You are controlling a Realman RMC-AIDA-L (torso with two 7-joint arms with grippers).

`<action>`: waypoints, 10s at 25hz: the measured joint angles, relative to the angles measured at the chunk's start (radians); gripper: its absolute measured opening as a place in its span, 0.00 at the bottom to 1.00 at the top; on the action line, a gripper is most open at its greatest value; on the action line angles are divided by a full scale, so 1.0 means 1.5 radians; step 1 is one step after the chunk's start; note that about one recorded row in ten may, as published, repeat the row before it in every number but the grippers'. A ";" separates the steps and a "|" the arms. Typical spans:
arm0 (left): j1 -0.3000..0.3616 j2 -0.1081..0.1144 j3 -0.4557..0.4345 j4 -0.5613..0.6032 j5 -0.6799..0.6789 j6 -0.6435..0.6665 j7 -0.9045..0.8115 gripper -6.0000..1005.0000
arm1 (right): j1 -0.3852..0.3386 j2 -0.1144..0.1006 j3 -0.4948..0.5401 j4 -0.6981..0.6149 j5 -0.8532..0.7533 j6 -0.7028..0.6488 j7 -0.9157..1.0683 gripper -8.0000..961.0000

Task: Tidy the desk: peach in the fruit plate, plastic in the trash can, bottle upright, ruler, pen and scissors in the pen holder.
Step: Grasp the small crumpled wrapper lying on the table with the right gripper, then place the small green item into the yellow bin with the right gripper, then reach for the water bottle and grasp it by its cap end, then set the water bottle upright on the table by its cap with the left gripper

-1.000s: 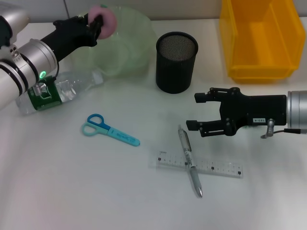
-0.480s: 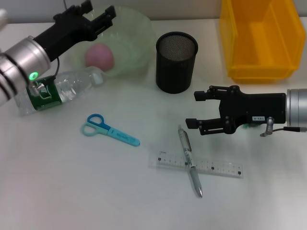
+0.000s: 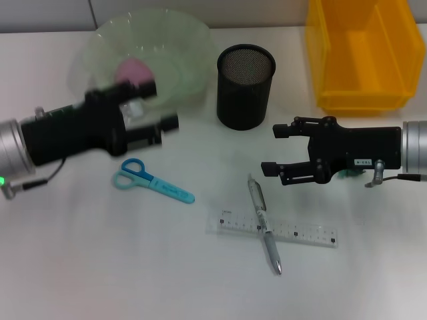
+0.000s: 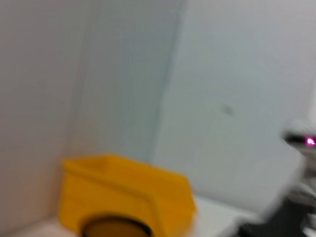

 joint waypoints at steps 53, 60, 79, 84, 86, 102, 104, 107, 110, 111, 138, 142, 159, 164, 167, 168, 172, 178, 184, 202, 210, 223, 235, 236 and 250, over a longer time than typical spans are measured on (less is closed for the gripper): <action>-0.018 -0.017 -0.013 0.009 0.096 0.018 -0.020 0.81 | 0.090 0.007 -0.155 -0.219 -0.418 0.096 0.452 0.81; -0.015 -0.016 -0.014 0.021 0.095 0.021 -0.020 0.81 | 0.090 0.008 -0.156 -0.222 -0.417 0.095 0.455 0.65; -0.017 -0.016 -0.015 0.026 0.097 0.019 -0.020 0.81 | -0.006 -0.022 -0.068 -0.370 -0.083 0.023 0.432 0.17; -0.018 -0.017 -0.014 0.026 0.098 0.020 -0.020 0.81 | -0.031 -0.006 -0.050 -0.362 -0.023 0.164 0.407 0.15; -0.018 -0.018 -0.014 0.026 0.098 0.020 -0.020 0.81 | -0.033 0.001 -0.050 -0.360 -0.021 0.211 0.406 0.14; -0.017 -0.020 -0.014 0.026 0.095 0.022 -0.025 0.81 | -0.011 -0.001 -0.048 -0.296 -0.024 0.339 0.429 0.30; -0.017 -0.020 -0.014 0.026 0.095 0.022 -0.027 0.81 | -0.015 0.001 -0.045 -0.295 -0.018 0.359 0.429 0.38; -0.019 -0.019 -0.014 0.026 0.096 0.019 -0.027 0.81 | -0.027 0.006 -0.038 -0.295 0.026 0.382 0.416 0.47; -0.021 -0.019 -0.014 0.026 0.096 0.016 -0.028 0.81 | -0.051 0.005 -0.033 -0.291 0.135 0.345 0.361 0.56; -0.021 -0.019 -0.015 0.026 0.095 0.015 -0.028 0.81 | -0.063 0.001 -0.033 -0.285 0.192 0.308 0.327 0.59; -0.030 0.017 -0.091 0.218 0.282 -0.088 -0.236 0.81 | -0.054 -0.030 -0.041 -0.069 0.030 -0.085 0.040 0.72; -0.062 0.012 -0.122 0.281 0.418 -0.111 -0.289 0.81 | -0.053 -0.030 -0.042 -0.069 0.030 -0.085 0.041 0.72; -0.165 -0.039 -0.145 0.285 0.781 -0.208 -0.390 0.81 | -0.048 -0.030 -0.041 -0.069 0.029 -0.087 0.045 0.72; -0.177 -0.039 -0.144 0.257 0.789 -0.210 -0.390 0.81 | -0.045 -0.030 -0.042 -0.069 0.029 -0.087 0.046 0.72; -0.180 -0.040 -0.144 0.252 0.791 -0.209 -0.390 0.81 | -0.044 -0.030 -0.043 -0.069 0.029 -0.087 0.046 0.72; -0.181 -0.041 -0.144 0.252 0.791 -0.206 -0.390 0.81 | -0.044 -0.030 -0.043 -0.069 0.029 -0.086 0.046 0.72; -0.185 -0.052 -0.144 0.263 0.792 -0.174 -0.390 0.81 | -0.044 -0.030 -0.043 -0.069 0.029 -0.086 0.049 0.72; -0.192 -0.067 -0.131 0.270 0.793 -0.162 -0.384 0.81 | -0.043 -0.030 -0.043 -0.069 0.029 -0.085 0.054 0.72; -0.197 -0.072 -0.090 0.263 0.789 -0.165 -0.388 0.81 | -0.042 -0.030 -0.043 -0.069 0.029 -0.085 0.054 0.71; -0.204 -0.073 -0.003 0.236 0.795 -0.204 -0.394 0.44 | -0.039 -0.031 -0.038 -0.069 0.029 -0.085 0.061 0.71; -0.204 -0.073 -0.016 0.264 0.787 -0.198 -0.395 0.44 | -0.036 -0.033 -0.039 -0.069 0.029 -0.081 0.063 0.71; -0.170 -0.041 -0.215 0.327 0.628 -0.081 -0.356 0.44 | -0.034 -0.033 -0.042 -0.069 0.029 -0.079 0.063 0.71; -0.098 0.000 -0.268 0.322 0.496 -0.045 -0.362 0.44 | -0.026 -0.032 -0.043 -0.069 0.029 -0.079 0.064 0.71; -0.088 0.003 -0.274 0.322 0.479 -0.038 -0.362 0.44 | -0.026 -0.032 -0.043 -0.069 0.029 -0.080 0.064 0.71; -0.043 -0.008 -0.291 0.315 0.424 -0.043 -0.304 0.44 | -0.025 -0.030 -0.043 -0.069 0.029 -0.085 0.072 0.71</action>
